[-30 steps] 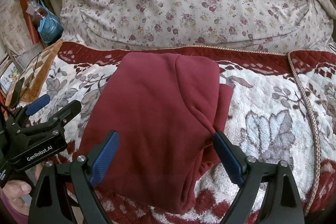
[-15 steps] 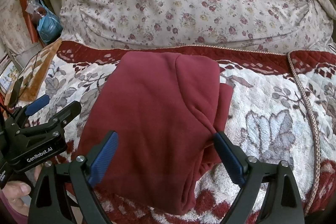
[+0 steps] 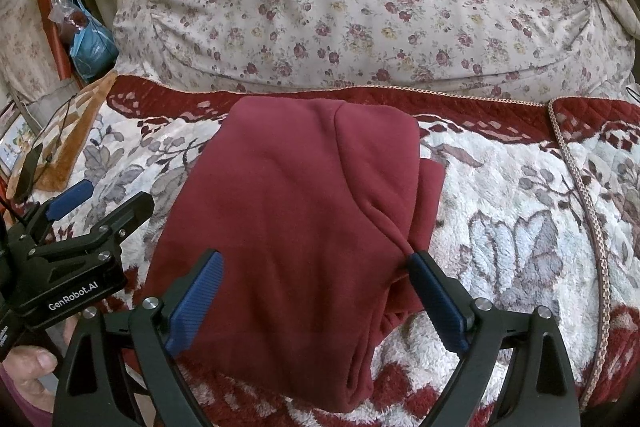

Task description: Fold small clothes

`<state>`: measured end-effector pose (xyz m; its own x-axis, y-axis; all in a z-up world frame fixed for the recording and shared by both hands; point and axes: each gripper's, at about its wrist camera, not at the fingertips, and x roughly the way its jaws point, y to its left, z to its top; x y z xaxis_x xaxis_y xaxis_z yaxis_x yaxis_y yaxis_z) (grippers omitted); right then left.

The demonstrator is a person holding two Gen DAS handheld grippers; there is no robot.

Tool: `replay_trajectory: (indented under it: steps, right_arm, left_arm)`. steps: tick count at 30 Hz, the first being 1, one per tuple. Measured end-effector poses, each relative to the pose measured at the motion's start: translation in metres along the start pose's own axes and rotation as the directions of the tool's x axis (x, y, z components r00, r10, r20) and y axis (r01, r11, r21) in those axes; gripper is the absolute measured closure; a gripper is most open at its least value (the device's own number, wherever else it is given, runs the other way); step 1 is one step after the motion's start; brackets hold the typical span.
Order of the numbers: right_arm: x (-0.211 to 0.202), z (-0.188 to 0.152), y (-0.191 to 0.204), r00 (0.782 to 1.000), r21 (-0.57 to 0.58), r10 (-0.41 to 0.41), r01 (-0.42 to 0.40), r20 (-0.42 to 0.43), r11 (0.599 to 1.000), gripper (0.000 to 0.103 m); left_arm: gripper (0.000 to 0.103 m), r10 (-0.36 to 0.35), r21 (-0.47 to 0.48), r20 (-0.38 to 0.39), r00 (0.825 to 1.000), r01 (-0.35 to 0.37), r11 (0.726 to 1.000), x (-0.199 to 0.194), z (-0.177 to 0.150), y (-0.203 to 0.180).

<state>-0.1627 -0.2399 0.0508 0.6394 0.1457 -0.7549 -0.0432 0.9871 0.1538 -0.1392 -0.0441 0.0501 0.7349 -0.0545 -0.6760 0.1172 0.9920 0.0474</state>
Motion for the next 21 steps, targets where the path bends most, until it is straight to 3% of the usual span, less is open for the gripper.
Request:
replay_trajectory:
  steps: [21]
  right_arm:
    - [0.0057,0.0016,-0.0057,1.000,-0.010,-0.001,0.001,-0.007,1.000,0.004]
  left_arm:
    - [0.004,-0.001,0.003,-0.005,1.000,0.002,1.000,0.0026,-0.0023,0.0020]
